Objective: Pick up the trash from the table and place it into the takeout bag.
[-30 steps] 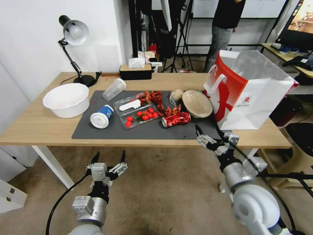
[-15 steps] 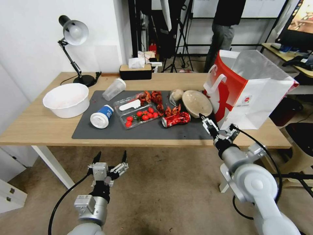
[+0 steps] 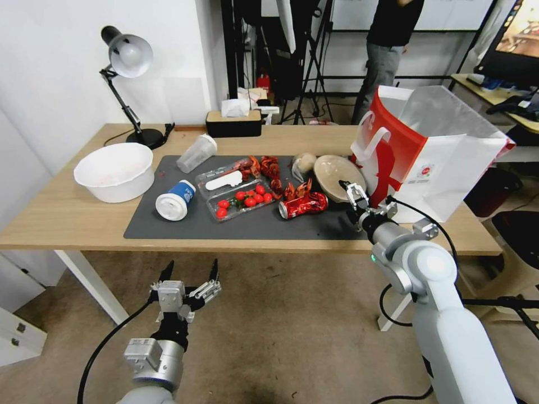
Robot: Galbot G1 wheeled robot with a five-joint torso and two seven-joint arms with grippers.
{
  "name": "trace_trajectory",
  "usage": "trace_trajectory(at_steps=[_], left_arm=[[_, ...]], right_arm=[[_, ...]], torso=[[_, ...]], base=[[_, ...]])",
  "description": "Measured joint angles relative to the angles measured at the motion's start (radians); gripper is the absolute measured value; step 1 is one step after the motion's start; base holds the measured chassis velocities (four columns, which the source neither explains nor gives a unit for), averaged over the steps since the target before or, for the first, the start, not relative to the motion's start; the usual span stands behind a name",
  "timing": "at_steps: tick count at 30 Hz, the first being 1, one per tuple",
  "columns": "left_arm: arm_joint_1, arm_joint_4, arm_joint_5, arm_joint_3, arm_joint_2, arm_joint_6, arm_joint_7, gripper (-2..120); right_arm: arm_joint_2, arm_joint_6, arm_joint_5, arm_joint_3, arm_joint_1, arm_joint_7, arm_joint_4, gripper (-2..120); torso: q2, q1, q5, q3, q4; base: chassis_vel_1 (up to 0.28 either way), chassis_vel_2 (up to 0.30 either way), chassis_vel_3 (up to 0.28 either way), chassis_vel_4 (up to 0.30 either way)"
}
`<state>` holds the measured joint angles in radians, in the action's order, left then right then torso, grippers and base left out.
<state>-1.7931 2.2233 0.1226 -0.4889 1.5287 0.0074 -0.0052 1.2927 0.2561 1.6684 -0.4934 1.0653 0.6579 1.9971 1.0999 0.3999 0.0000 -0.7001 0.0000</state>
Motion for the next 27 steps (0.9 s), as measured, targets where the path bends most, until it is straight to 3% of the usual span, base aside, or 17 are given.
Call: trace_trajectory(at_steps=[7, 18, 27], left_arm=[[-0.006, 0.006, 0.007, -0.006, 0.000, -0.004, 0.008, 100], [0.005, -0.012, 0.010, -0.009, 0.002, -0.005, 0.007, 100], [0.015, -0.020, 0.011, -0.004, 0.008, -0.005, 0.006, 100]], right_arm=[[0.003, 0.004, 0.008, 0.000, -0.042, 0.016, -0.052, 100], [0.014, 0.024, 0.041, 0.010, -0.142, 0.081, -0.164, 55], [0.030, 0.032, 0.027, 0.011, -0.151, 0.100, -0.178, 28]], torso=[[0.000, 0.000, 0.0000, 0.000, 0.0000], [0.000, 0.000, 0.0000, 0.000, 0.0000], [0.000, 0.000, 0.0000, 0.000, 0.0000]], base=[[0.000, 0.000, 0.000, 0.000], [0.000, 0.000, 0.000, 0.000], [0.000, 0.000, 0.000, 0.000]])
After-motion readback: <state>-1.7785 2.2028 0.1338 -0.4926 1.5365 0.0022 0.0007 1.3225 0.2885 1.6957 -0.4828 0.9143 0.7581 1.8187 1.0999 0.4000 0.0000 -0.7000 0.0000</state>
